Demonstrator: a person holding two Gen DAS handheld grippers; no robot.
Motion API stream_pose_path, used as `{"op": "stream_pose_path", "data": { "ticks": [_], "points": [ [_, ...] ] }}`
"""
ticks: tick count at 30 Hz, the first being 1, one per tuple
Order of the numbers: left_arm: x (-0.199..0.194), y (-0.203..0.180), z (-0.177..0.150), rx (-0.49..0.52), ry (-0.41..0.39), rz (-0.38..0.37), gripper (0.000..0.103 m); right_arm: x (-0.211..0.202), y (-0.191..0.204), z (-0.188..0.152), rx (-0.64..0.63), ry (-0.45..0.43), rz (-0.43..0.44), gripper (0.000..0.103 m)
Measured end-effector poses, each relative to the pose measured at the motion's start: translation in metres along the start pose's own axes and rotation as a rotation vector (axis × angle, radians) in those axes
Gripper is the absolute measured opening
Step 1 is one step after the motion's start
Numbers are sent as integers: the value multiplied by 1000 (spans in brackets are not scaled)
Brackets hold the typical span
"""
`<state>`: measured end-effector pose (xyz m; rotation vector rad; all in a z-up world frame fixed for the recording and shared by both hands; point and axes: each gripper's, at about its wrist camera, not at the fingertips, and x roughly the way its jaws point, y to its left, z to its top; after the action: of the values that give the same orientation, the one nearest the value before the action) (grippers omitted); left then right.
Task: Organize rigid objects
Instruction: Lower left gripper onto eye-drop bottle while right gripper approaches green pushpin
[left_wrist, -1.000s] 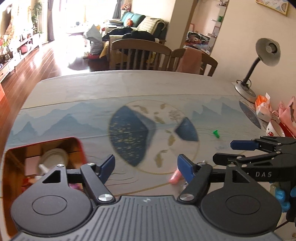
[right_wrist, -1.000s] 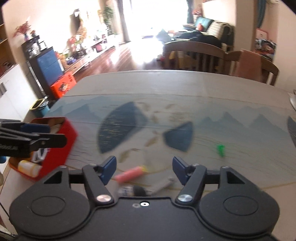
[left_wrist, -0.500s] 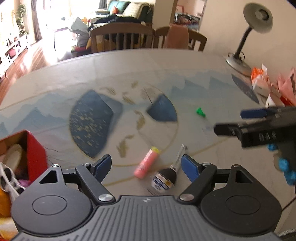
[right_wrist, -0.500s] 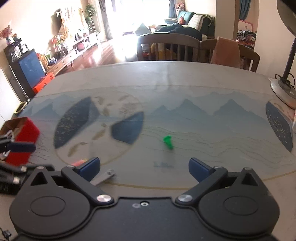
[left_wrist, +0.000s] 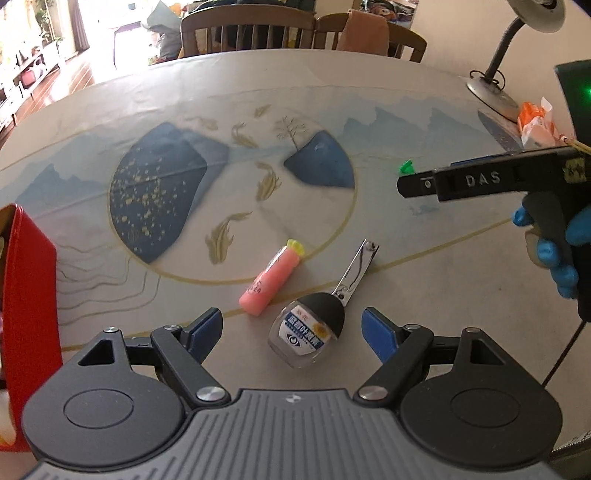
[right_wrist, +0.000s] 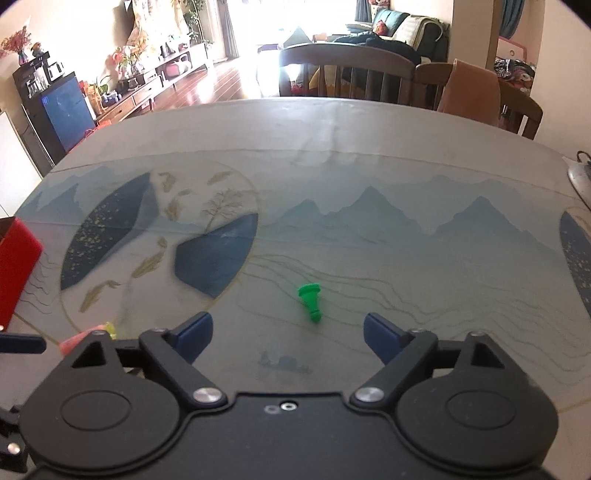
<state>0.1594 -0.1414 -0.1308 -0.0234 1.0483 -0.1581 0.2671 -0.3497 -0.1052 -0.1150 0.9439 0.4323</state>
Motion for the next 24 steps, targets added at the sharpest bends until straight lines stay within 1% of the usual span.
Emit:
{"op": "stream_pose_path", "data": {
  "ticks": [1,3,7,9,10,12,14,16,17,18,19,21,24],
  "points": [
    [1,0,-1,-3,1,6,82,3,-1,1,-4,5,-3,80],
    [3,0,-3,-5,2,14,82,9,-3,2,-8,16,-1,76],
    [6,0,-6,-10,12,17,82,17,-3,3,-25,27,-1,68],
    [7,0,-7,-15,13,20,81,18,-3,4,-37,18,-6,65],
    [7,0,-7,-20,13,21,79,18,-2,4,-40,15,-4,59],
    [7,-1,-7,-15,11,32,67,19,-1,5,-52,8,-10,52],
    [7,-3,-7,-3,7,31,61,19,-1,5,-59,2,-15,46],
    [8,-5,-7,10,6,30,57,18,-1,4,-63,-5,-20,36],
    [8,-7,-7,21,5,35,52,18,0,4,-68,-7,-27,33],
    [8,-9,-7,32,3,38,43,18,0,4,-72,-9,-33,27],
    [7,-11,-6,39,1,35,42,17,0,4,-74,-11,-36,18],
    [7,-12,-6,40,1,33,42,17,0,3,-73,-13,-42,8],
    [6,-10,-7,33,-3,29,42,16,1,2,-80,-16,-51,6]
  ]
}}
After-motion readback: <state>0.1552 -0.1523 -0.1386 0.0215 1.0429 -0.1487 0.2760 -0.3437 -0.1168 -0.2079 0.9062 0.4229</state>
